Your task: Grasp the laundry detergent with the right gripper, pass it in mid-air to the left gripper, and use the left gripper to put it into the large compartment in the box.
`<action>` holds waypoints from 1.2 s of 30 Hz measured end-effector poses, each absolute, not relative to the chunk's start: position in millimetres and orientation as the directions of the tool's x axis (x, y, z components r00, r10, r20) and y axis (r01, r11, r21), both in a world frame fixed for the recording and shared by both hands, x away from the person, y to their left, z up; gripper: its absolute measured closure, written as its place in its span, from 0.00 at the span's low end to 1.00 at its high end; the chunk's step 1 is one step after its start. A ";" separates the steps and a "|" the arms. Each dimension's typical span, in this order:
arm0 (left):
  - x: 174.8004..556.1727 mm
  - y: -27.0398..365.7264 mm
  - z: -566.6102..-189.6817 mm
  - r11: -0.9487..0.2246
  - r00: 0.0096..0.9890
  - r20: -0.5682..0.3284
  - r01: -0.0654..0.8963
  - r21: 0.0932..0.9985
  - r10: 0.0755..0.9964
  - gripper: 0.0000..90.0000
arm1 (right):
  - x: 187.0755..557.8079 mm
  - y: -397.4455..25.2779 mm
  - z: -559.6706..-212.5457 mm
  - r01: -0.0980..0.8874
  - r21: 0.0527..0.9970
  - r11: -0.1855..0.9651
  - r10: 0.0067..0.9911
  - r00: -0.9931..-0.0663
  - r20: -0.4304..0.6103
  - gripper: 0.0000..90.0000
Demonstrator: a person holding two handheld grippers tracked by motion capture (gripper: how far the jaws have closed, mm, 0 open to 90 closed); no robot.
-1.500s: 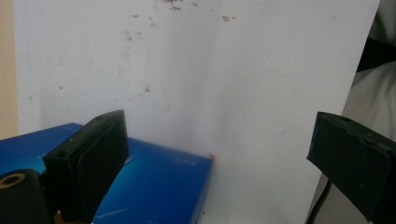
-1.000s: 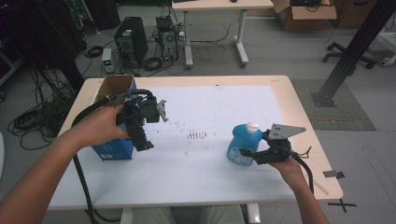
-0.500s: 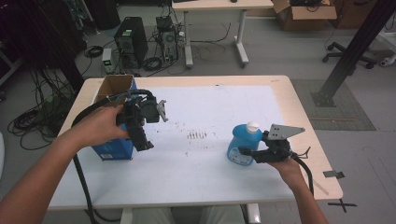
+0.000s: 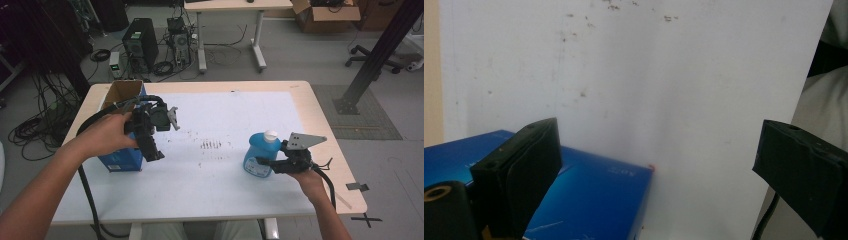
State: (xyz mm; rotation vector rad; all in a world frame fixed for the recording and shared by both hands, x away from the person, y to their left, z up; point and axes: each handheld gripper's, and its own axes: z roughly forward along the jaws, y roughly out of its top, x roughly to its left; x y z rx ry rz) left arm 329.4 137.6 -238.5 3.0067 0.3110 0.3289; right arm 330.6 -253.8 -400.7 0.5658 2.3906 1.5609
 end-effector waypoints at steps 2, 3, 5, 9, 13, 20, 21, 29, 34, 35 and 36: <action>329.3 137.9 -237.1 -0.974 0.955 0.206 0.189 0.121 0.211 0.06 | 330.8 -254.8 -398.5 0.191 0.916 0.353 0.436 -0.900 0.019 0.49; 329.1 137.9 -236.8 -0.974 0.954 0.207 0.192 0.123 0.215 0.06 | 330.7 -255.6 -396.4 0.189 0.918 0.350 0.436 -0.900 0.019 0.49; 328.8 137.7 -235.5 -0.974 0.954 0.210 0.191 0.122 0.213 0.06 | 330.5 -256.2 -392.4 0.185 0.916 0.355 0.431 -0.902 0.015 0.49; 328.3 136.1 -232.5 -0.974 0.953 0.217 0.188 0.124 0.211 0.06 | 330.0 -256.0 -384.5 0.177 0.914 0.365 0.421 -0.907 0.007 0.49; 327.6 133.8 -228.3 -0.974 0.952 0.221 0.189 0.121 0.212 0.06 | 329.3 -253.7 -376.1 0.173 0.910 0.376 0.402 -0.916 0.008 0.49; 326.7 128.0 -215.8 -0.976 0.951 0.232 0.180 0.125 0.205 0.06 | 326.8 -242.2 -356.1 0.155 0.896 0.416 0.332 -0.943 0.009 0.49; 326.3 126.7 -213.6 -0.976 0.951 0.235 0.178 0.124 0.203 0.06 | 326.5 -240.7 -353.2 0.152 0.897 0.415 0.324 -0.946 0.011 0.49; 322.6 115.5 -197.1 -0.981 0.952 0.246 0.157 0.117 0.182 0.06 | 326.7 -226.7 -329.1 0.130 0.900 0.415 0.257 -0.966 0.021 0.48; 319.1 107.3 -188.5 -0.983 0.957 0.239 0.141 0.119 0.166 0.06 | 329.2 -215.7 -316.5 0.098 0.894 0.436 0.205 -0.979 0.007 0.48; 318.5 105.6 -186.8 -0.983 0.958 0.238 0.137 0.119 0.162 0.06 | 330.2 -212.3 -313.9 0.087 0.891 0.446 0.191 -0.982 0.001 0.48; 317.8 103.8 -185.3 -0.984 0.959 0.236 0.134 0.118 0.159 0.06 | 331.1 -209.5 -312.1 0.080 0.889 0.451 0.179 -0.984 -0.003 0.48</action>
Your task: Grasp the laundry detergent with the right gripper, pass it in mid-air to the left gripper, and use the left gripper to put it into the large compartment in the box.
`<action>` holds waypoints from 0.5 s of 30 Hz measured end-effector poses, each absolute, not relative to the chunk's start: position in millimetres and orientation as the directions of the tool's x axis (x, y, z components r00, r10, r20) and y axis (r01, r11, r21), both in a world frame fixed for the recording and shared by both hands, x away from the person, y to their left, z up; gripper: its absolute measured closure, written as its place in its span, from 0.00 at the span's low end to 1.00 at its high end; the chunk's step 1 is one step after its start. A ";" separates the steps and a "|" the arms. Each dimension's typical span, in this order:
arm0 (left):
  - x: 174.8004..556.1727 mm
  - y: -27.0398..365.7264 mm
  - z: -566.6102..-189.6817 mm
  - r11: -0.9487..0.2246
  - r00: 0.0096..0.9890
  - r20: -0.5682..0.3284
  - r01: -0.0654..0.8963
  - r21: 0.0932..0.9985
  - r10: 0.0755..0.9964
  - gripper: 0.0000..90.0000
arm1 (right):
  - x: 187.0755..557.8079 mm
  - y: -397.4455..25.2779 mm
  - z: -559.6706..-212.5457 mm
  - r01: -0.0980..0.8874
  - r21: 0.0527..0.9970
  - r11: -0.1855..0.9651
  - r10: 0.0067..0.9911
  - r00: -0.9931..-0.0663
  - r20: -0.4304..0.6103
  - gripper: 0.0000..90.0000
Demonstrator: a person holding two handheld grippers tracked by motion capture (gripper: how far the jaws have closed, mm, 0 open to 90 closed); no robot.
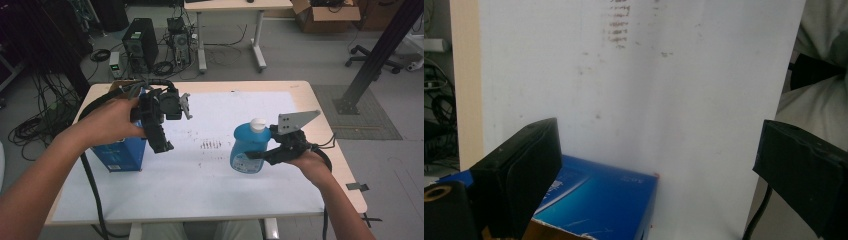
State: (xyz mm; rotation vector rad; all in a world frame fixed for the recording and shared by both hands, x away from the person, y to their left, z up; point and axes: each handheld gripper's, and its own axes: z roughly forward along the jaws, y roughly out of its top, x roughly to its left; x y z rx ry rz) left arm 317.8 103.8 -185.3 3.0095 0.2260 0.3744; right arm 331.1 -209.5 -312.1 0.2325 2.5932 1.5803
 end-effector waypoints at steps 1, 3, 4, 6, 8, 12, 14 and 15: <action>317.3 102.1 -184.0 -0.984 0.960 0.232 0.131 0.117 0.155 0.06 | 331.9 -206.5 -310.4 0.074 0.887 0.457 0.168 -0.986 -0.005 0.48; 316.2 98.1 -181.6 -0.986 0.963 0.226 0.125 0.111 0.148 0.06 | 333.5 -200.4 -307.8 0.063 0.884 0.463 0.147 -0.989 -0.006 0.48; 315.8 96.8 -181.0 -0.986 0.964 0.223 0.124 0.111 0.146 0.06 | 334.6 -196.6 -306.5 0.057 0.883 0.465 0.135 -0.991 -0.007 0.48; 315.0 93.6 -179.1 -0.987 0.967 0.214 0.117 0.111 0.139 0.06 | 335.7 -192.1 -305.1 0.050 0.882 0.468 0.124 -0.992 -0.009 0.48; 314.5 91.1 -177.9 -0.987 0.969 0.206 0.112 0.112 0.134 0.06 | 337.6 -185.9 -303.6 0.040 0.882 0.469 0.107 -0.994 -0.011 0.48; 314.6 87.2 -177.1 -0.989 0.972 0.197 0.108 0.102 0.126 0.06 | 340.2 -175.9 -301.8 0.030 0.881 0.472 0.082 -0.997 -0.010 0.48; 314.7 85.6 -177.0 -0.990 0.973 0.195 0.106 0.098 0.123 0.06 | 340.9 -170.9 -301.0 0.024 0.878 0.478 0.069 -0.998 -0.011 0.48; 314.8 84.9 -176.9 -0.990 0.974 0.192 0.105 0.097 0.122 0.06 | 341.2 -168.4 -300.7 0.020 0.877 0.480 0.062 -0.998 -0.011 0.48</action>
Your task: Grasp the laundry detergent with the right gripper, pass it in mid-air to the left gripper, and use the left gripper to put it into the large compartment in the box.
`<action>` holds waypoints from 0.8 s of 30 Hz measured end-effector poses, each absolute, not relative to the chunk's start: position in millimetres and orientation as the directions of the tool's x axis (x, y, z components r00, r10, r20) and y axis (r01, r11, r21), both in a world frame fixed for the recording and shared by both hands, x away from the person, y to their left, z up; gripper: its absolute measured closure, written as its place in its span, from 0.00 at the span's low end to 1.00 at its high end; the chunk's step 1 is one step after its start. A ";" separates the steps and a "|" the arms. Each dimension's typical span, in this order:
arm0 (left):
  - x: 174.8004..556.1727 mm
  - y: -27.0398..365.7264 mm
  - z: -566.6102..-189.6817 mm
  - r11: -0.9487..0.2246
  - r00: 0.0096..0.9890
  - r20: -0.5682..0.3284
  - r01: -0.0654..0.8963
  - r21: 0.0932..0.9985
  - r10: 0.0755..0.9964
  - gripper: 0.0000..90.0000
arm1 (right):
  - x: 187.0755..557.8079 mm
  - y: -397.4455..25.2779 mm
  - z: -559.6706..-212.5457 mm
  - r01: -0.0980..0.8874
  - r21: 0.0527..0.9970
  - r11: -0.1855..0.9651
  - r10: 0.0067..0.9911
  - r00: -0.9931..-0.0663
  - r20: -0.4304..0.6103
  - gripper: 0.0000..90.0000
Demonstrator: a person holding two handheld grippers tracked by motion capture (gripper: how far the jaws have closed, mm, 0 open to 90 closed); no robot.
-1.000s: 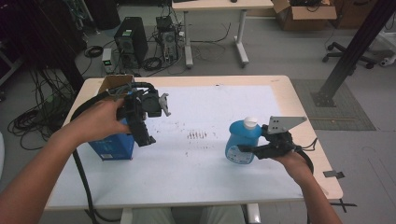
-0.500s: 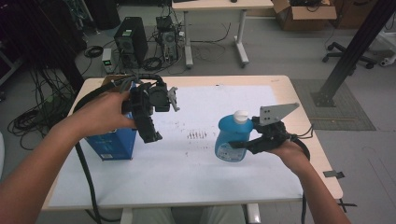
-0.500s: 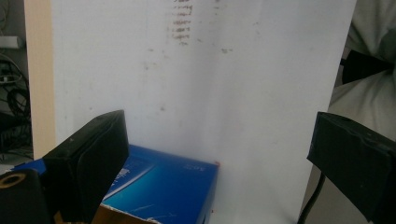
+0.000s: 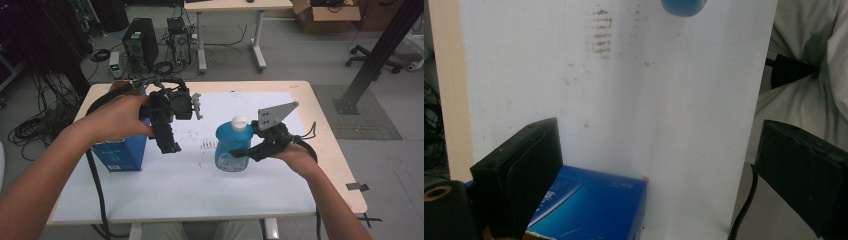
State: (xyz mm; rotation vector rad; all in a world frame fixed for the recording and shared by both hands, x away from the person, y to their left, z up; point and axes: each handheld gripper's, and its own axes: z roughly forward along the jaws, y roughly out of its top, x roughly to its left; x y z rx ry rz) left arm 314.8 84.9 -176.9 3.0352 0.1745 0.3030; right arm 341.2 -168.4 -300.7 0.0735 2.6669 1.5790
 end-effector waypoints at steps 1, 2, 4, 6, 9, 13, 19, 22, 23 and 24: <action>314.9 84.2 -176.9 -0.990 0.974 0.190 0.104 0.096 0.121 0.06 | 341.5 -165.9 -300.4 0.016 0.876 0.482 0.055 -0.998 -0.012 0.48; 315.0 83.6 -177.0 -0.990 0.976 0.184 0.104 0.096 0.121 0.06 | 341.8 -163.6 -300.2 0.015 0.876 0.483 0.049 -0.999 -0.011 0.48; 315.1 82.5 -176.7 -0.990 0.978 0.171 0.100 0.101 0.116 0.06 | 342.5 -159.0 -299.9 0.010 0.874 0.486 0.038 -0.999 -0.010 0.48; 315.3 81.5 -176.4 -0.989 0.980 0.163 0.101 0.105 0.117 0.06 | 343.0 -154.8 -300.1 0.004 0.873 0.488 0.028 -1.000 -0.011 0.48; 315.8 80.2 -176.4 -0.989 0.981 0.156 0.101 0.111 0.118 0.06 | 343.4 -149.0 -301.3 0.001 0.873 0.489 0.016 -1.000 -0.008 0.49; 316.2 78.2 -176.4 -0.989 0.982 0.150 0.098 0.109 0.114 0.06 | 343.7 -141.1 -303.2 -0.004 0.870 0.492 -0.001 -1.000 -0.004 0.49; 316.0 74.8 -176.1 -0.989 0.986 0.128 0.091 0.118 0.106 0.06 | 344.9 -127.8 -304.7 -0.020 0.862 0.507 -0.029 -1.000 -0.006 0.49; 316.2 73.5 -175.4 -0.989 0.987 0.126 0.088 0.119 0.103 0.06 | 345.4 -121.7 -305.5 -0.023 0.859 0.511 -0.037 -0.999 -0.005 0.49; 316.3 73.1 -175.1 -0.989 0.987 0.126 0.088 0.118 0.103 0.06 | 345.6 -119.8 -305.8 -0.024 0.859 0.512 -0.039 -0.999 -0.004 0.49; 316.3 72.8 -174.9 -0.989 0.987 0.126 0.088 0.117 0.103 0.06 | 345.8 -118.0 -306.1 -0.025 0.858 0.513 -0.043 -0.999 -0.004 0.49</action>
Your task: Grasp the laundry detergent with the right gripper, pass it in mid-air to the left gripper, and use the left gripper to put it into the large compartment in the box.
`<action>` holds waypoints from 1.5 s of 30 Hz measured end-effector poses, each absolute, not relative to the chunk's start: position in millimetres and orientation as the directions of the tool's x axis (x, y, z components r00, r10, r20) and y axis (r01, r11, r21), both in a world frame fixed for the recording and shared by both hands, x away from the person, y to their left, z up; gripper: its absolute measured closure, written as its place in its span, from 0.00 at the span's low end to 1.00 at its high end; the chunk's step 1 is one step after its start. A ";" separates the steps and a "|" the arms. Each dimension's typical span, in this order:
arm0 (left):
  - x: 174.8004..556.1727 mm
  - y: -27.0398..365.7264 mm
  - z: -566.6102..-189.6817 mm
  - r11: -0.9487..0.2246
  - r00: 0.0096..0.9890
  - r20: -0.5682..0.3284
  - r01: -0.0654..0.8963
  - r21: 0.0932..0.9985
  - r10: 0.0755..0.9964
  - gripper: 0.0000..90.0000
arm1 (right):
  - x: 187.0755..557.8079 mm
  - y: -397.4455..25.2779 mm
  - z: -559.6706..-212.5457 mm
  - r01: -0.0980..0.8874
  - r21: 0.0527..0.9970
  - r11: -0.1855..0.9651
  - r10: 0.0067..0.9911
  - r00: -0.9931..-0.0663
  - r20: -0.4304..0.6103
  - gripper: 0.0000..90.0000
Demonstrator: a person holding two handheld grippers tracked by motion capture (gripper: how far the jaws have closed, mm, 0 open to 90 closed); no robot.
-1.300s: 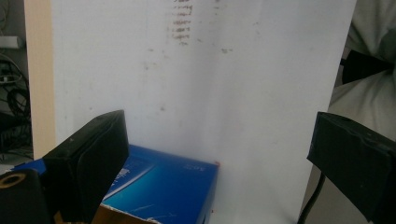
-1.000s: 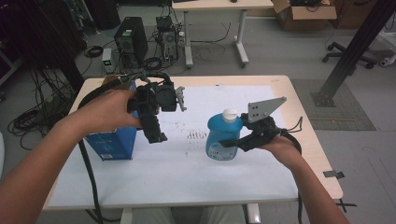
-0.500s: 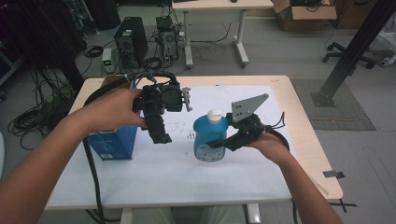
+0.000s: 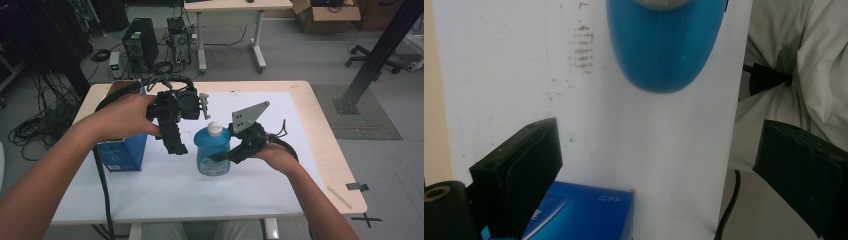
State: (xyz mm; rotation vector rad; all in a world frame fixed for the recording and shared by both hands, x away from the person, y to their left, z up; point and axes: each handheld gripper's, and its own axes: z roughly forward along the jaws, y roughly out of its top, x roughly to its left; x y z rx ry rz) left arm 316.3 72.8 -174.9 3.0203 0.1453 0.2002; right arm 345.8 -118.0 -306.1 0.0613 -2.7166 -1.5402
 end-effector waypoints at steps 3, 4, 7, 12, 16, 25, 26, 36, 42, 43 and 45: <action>316.6 72.0 -174.9 -0.989 0.987 0.125 0.086 0.116 0.100 0.06 | 346.3 -112.5 -307.1 -0.030 0.856 0.517 -0.053 -0.999 -0.003 0.49; 316.7 71.7 -174.9 -0.990 0.987 0.123 0.086 0.115 0.100 0.06 | 346.2 -110.7 -307.3 -0.033 0.854 0.519 -0.056 -0.998 -0.005 0.49; 317.1 70.9 -175.6 -0.990 0.988 0.121 0.086 0.116 0.100 0.06 | 346.2 -105.8 -307.4 -0.041 0.852 0.521 -0.063 -0.998 -0.010 0.49; 317.6 69.5 -176.4 -0.990 0.988 0.120 0.085 0.115 0.098 0.06 | 346.9 -99.1 -307.2 -0.047 0.854 0.519 -0.073 -0.997 -0.010 0.49; 318.1 68.3 -176.6 -0.990 0.988 0.120 0.082 0.113 0.095 0.06 | 347.7 -92.7 -306.7 -0.051 0.856 0.514 -0.079 -0.997 -0.012 0.49; 318.6 66.1 -176.6 -0.990 0.988 0.121 0.082 0.116 0.096 0.06 | 347.5 -80.3 -305.0 -0.063 0.855 0.515 -0.096 -0.995 -0.015 0.49; 318.6 66.0 -176.7 -0.989 0.988 0.123 0.084 0.118 0.098 0.06 | 347.6 -79.3 -304.9 -0.065 0.856 0.513 -0.099 -0.995 -0.016 0.49; 321.0 63.2 -180.4 -0.988 0.988 0.118 0.088 0.125 0.103 0.06 | 348.7 -75.5 -301.9 -0.068 0.862 0.502 -0.098 -0.995 -0.022 0.49; 322.8 61.0 -183.1 -0.988 0.988 0.113 0.086 0.131 0.101 0.06 | 348.8 -73.8 -302.0 -0.068 0.861 0.504 -0.099 -0.995 -0.020 0.49; 323.0 60.7 -183.6 -0.988 0.988 0.113 0.086 0.130 0.101 0.06 | 348.9 -73.7 -301.9 -0.067 0.861 0.505 -0.098 -0.995 -0.020 0.49; 323.6 60.2 -185.2 -0.988 0.989 0.109 0.086 0.130 0.101 0.06 | 348.8 -73.7 -301.8 -0.067 0.861 0.505 -0.098 -0.995 -0.020 0.49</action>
